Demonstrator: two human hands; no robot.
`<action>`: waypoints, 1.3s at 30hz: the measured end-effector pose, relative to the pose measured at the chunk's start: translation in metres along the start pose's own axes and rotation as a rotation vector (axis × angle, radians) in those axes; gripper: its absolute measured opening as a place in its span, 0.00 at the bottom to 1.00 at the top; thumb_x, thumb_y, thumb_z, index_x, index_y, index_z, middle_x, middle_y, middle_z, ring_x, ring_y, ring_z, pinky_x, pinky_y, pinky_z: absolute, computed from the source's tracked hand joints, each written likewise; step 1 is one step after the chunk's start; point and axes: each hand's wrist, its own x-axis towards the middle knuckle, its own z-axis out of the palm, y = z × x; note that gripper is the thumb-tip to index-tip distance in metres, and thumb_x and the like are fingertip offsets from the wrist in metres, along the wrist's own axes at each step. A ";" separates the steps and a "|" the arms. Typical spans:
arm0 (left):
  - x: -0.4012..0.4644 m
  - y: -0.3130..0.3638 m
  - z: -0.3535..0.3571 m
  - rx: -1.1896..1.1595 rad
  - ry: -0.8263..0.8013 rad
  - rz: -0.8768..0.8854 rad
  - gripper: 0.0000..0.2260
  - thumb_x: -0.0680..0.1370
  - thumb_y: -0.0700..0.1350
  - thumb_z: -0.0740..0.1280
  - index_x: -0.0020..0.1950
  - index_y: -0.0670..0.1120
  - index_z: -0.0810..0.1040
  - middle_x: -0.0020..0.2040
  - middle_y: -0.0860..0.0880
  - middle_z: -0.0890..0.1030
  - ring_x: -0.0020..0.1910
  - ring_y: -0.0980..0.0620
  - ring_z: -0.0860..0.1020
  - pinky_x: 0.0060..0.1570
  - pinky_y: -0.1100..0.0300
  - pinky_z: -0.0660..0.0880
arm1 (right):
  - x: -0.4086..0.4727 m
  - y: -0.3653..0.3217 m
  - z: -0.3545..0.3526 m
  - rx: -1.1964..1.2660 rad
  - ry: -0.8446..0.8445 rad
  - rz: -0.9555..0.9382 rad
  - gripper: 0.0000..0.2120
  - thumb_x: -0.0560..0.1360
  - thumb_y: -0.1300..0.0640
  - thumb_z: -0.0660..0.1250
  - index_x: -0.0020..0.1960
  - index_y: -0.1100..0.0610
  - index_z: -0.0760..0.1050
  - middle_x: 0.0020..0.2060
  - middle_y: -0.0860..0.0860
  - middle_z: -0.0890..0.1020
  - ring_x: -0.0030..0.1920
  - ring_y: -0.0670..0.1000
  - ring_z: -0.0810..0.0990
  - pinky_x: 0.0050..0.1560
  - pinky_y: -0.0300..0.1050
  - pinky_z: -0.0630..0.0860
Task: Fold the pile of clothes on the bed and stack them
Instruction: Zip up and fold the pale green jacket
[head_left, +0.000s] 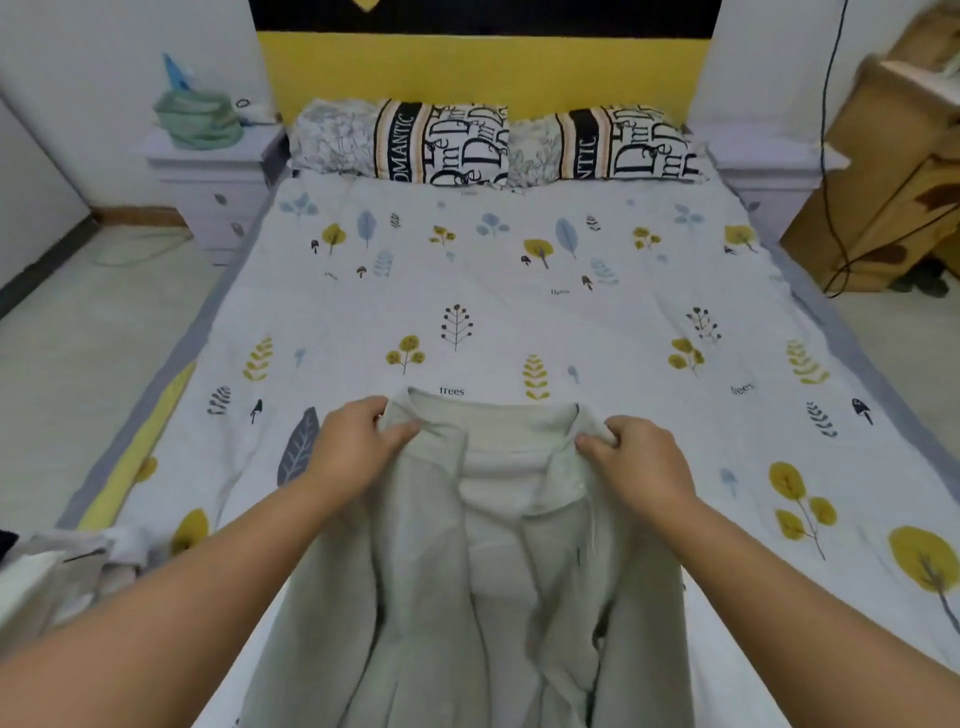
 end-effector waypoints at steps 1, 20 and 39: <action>0.017 0.001 0.007 0.008 0.024 0.014 0.14 0.73 0.48 0.70 0.33 0.41 0.72 0.30 0.46 0.73 0.35 0.44 0.71 0.35 0.53 0.63 | 0.020 -0.001 0.005 -0.006 0.024 0.001 0.21 0.74 0.50 0.66 0.28 0.54 0.61 0.26 0.49 0.68 0.34 0.55 0.70 0.27 0.44 0.57; -0.017 -0.113 0.221 0.590 -0.331 -0.004 0.17 0.77 0.56 0.61 0.59 0.46 0.69 0.58 0.45 0.75 0.57 0.45 0.73 0.52 0.55 0.69 | 0.015 0.104 0.197 -0.318 -0.338 0.182 0.20 0.76 0.55 0.61 0.66 0.55 0.62 0.60 0.56 0.70 0.59 0.58 0.71 0.55 0.48 0.70; -0.151 -0.116 0.179 0.569 -0.453 -0.216 0.44 0.64 0.64 0.71 0.73 0.44 0.62 0.62 0.44 0.70 0.58 0.43 0.73 0.49 0.51 0.74 | -0.120 0.138 0.177 -0.319 -0.392 0.490 0.50 0.68 0.36 0.65 0.73 0.50 0.34 0.69 0.54 0.57 0.67 0.56 0.62 0.60 0.53 0.68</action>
